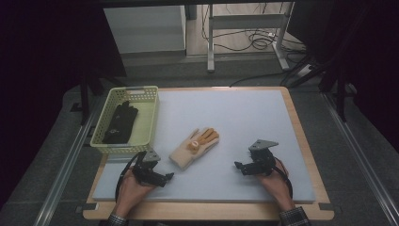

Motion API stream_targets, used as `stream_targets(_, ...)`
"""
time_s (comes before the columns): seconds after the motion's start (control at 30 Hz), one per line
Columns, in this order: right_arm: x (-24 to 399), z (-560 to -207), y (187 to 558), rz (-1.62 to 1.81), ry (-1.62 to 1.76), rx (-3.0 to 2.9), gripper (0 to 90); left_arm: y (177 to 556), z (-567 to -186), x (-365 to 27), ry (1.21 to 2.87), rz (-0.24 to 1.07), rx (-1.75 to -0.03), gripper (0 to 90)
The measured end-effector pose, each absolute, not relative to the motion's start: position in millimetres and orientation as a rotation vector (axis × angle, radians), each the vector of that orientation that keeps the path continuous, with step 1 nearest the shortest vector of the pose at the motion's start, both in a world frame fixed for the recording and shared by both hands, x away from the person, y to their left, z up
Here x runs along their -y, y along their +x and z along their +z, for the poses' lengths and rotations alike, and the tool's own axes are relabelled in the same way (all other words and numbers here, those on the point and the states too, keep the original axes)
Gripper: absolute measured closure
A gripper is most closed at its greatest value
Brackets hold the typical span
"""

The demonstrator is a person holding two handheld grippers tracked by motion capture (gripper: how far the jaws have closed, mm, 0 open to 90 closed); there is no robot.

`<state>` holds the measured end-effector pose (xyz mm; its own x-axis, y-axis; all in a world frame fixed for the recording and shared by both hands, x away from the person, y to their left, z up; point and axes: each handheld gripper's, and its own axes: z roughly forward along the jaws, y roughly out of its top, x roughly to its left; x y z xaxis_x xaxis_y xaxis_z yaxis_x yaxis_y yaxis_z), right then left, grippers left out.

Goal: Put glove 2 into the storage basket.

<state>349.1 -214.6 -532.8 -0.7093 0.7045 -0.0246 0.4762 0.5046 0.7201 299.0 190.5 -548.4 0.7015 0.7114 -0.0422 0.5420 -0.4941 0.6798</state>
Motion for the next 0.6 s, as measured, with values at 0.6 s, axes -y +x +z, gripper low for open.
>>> stream_targets(0.6,213,-534,348,1.003,0.977,-2.434,13.1,366,-516,-105,2.296,0.287,-0.935,0.0)
